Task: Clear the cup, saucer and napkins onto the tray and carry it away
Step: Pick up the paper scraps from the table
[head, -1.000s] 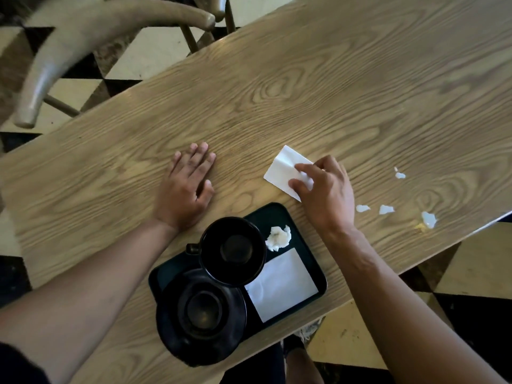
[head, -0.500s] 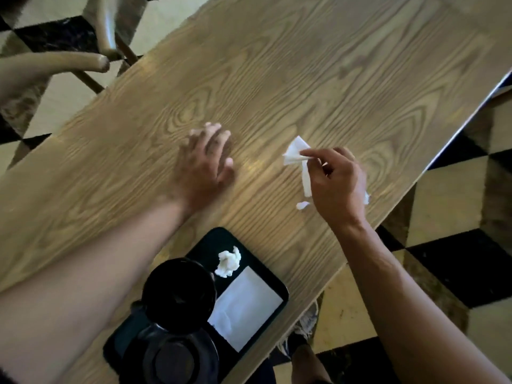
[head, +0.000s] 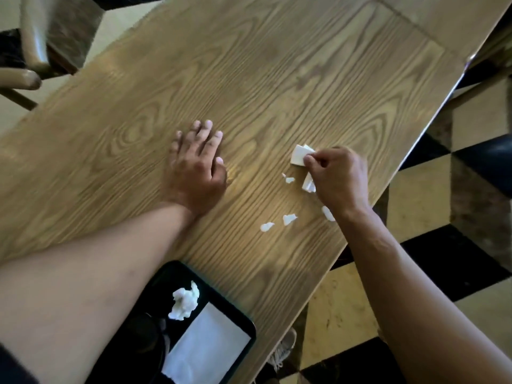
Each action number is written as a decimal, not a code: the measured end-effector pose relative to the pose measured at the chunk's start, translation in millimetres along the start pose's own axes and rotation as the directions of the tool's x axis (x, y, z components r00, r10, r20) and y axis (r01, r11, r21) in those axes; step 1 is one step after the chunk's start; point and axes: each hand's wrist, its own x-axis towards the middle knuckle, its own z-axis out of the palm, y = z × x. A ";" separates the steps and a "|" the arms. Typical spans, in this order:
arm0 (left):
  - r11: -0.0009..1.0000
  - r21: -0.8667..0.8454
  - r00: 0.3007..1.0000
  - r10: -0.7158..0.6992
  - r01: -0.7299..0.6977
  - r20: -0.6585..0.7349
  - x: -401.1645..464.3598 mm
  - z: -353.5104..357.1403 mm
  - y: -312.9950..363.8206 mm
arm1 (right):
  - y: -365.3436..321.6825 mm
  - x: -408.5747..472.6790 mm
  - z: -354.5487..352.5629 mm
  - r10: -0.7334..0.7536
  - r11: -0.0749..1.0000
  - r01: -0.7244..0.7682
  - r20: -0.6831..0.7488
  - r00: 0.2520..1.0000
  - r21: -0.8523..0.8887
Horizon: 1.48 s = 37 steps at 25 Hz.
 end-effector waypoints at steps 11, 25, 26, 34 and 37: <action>1.000 -0.018 0.998 0.002 -0.003 -0.058 -0.6 1.0 -0.3 | -27.1 41.7 18.6 -0.128 0.990 0.137 0.181 0.975 -0.037; 1.000 0.001 0.999 0.007 -0.007 -0.053 -1.7 1.1 -3.4 | -5.2 -41.0 6.3 -0.272 0.955 0.296 0.407 0.872 0.004; 1.000 -0.006 0.999 0.003 -0.003 -0.049 -1.3 0.9 -2.9 | -6.4 -32.5 9.7 -0.211 0.973 0.228 0.320 0.924 -0.018; 1.000 0.004 0.998 0.003 -0.003 -0.060 -0.8 4.2 -3.8 | 4.1 -152.1 -2.9 -0.140 0.989 0.149 0.345 0.928 0.001; 1.000 0.004 0.998 0.001 -0.001 -0.058 -0.6 4.2 -3.8 | -0.3 -139.5 0.8 -0.081 0.996 0.086 0.335 0.939 0.000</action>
